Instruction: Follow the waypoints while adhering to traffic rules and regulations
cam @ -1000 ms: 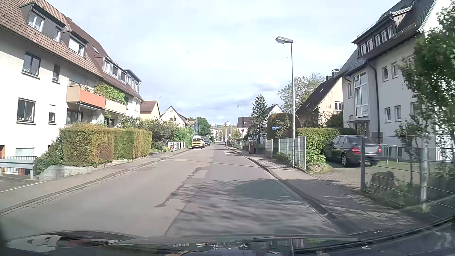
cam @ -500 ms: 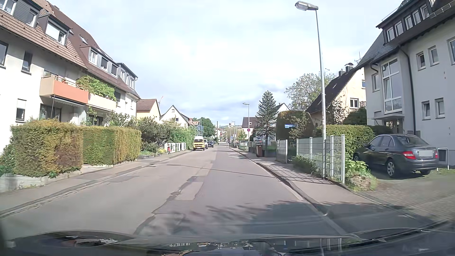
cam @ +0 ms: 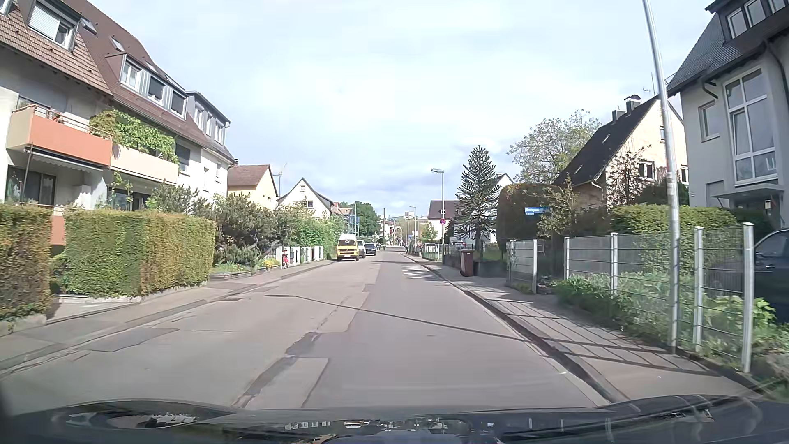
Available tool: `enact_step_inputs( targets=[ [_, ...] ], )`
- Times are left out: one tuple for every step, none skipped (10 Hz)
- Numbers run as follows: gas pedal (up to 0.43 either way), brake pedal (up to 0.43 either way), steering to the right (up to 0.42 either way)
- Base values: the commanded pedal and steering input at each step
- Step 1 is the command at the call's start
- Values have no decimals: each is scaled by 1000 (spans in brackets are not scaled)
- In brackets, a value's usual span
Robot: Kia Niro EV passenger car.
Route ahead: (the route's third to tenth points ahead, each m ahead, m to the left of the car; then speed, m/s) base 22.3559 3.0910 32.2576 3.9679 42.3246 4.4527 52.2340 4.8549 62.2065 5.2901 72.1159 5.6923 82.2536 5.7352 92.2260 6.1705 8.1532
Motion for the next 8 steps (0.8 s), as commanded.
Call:
enact_step_inputs(
  targets=[
    [79, 0, -10],
    [79, 0, -9],
    [79, 0, -8],
    [79, 0, -7],
    [79, 0, -7],
    [79, 0, -5],
    [79, 0, -5],
    [79, 0, -5]
  ],
)
